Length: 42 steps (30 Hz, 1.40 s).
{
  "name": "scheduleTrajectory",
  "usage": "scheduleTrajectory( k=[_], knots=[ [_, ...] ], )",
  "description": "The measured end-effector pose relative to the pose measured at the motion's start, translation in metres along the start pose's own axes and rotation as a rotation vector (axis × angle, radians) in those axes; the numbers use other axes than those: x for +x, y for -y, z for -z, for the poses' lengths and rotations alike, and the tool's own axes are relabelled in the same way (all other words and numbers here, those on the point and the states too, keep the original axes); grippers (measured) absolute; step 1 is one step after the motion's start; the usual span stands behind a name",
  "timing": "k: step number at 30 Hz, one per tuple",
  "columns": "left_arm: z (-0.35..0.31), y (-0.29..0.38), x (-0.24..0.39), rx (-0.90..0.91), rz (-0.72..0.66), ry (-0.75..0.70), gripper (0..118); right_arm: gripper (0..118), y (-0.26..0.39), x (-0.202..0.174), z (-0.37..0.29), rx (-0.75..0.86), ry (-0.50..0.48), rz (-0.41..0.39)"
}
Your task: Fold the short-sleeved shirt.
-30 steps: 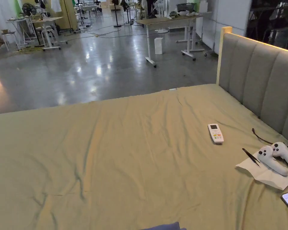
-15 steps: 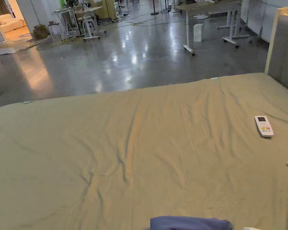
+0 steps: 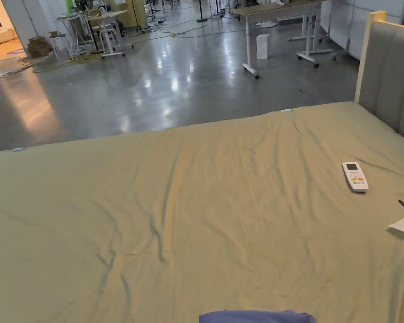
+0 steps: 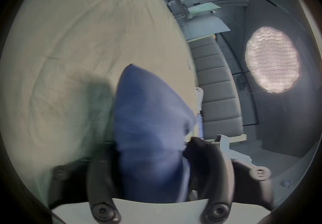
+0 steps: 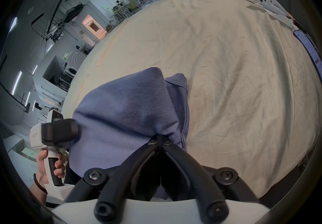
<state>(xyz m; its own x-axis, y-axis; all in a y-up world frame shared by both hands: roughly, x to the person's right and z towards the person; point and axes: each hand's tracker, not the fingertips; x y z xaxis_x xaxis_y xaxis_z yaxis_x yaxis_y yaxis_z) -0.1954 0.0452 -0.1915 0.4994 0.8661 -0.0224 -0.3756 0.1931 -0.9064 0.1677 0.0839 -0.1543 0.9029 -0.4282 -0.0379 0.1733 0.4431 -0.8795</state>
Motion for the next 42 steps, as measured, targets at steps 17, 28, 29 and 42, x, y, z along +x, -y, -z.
scheduleTrajectory(
  k=[17,28,29,42],
  knots=[
    [0.011,0.013,0.022,0.016,0.033,-0.188,22,0,0.001,-0.001,-0.002,0.033,0.013,0.025],
    [-0.262,-0.088,-0.004,0.191,0.151,-0.338,21,0,0.013,0.021,-0.134,0.274,-0.138,0.116],
    [-0.293,-0.103,-0.016,0.190,0.131,-0.399,21,0,0.019,0.027,-0.136,0.263,-0.119,0.109],
    [-0.364,-0.139,-0.125,0.347,-0.173,-0.839,83,0,0.040,0.019,-0.124,0.157,-0.101,0.145]
  ],
)
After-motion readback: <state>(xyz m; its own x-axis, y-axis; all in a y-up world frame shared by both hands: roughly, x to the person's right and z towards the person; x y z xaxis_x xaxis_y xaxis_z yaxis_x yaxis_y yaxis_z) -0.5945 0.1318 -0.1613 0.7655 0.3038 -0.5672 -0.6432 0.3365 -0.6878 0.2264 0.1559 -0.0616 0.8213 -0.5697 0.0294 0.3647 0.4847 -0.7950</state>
